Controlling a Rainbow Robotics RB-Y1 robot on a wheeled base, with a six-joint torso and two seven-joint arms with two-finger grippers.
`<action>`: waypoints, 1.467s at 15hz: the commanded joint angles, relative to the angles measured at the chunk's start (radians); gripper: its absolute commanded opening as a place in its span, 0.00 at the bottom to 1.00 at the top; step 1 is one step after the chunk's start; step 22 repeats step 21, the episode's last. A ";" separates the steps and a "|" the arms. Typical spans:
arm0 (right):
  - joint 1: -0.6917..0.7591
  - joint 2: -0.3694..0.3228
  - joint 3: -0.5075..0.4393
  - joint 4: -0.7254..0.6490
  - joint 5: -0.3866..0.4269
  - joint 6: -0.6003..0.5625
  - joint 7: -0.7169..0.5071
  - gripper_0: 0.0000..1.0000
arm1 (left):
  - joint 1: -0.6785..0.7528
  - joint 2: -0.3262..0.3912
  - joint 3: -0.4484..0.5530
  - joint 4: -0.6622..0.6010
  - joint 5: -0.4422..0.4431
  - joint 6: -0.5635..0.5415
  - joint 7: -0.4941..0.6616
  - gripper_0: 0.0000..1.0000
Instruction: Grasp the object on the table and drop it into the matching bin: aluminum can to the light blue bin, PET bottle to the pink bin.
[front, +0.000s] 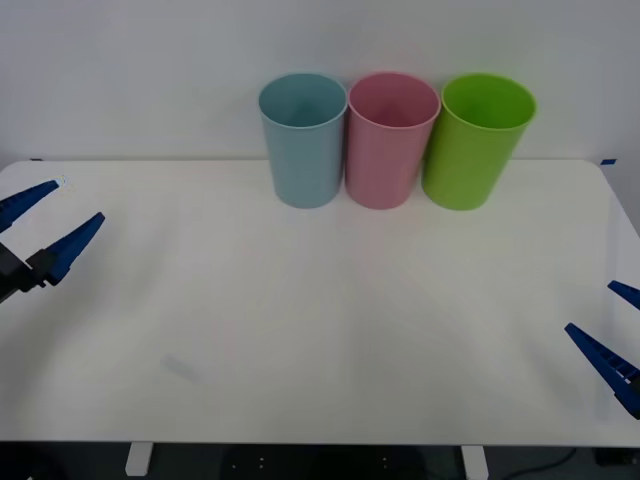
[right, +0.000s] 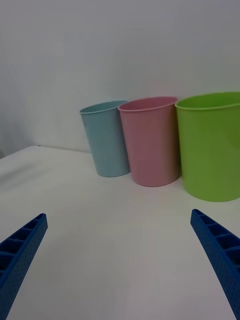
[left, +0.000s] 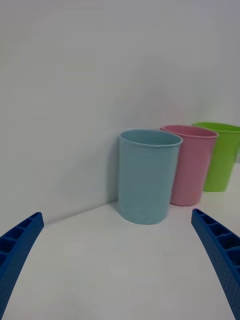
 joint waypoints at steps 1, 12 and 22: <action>0.000 0.000 0.000 0.000 0.000 0.000 0.000 1.00 | 0.056 0.035 0.010 -0.018 0.021 -0.017 -0.022 1.00; 0.000 0.000 0.000 0.000 0.000 0.000 0.000 1.00 | 0.286 0.058 0.106 -0.167 0.115 -0.031 -0.066 1.00; 0.000 0.000 0.000 0.000 0.000 0.000 0.000 1.00 | 0.320 0.058 0.112 -0.167 0.144 -0.034 -0.068 1.00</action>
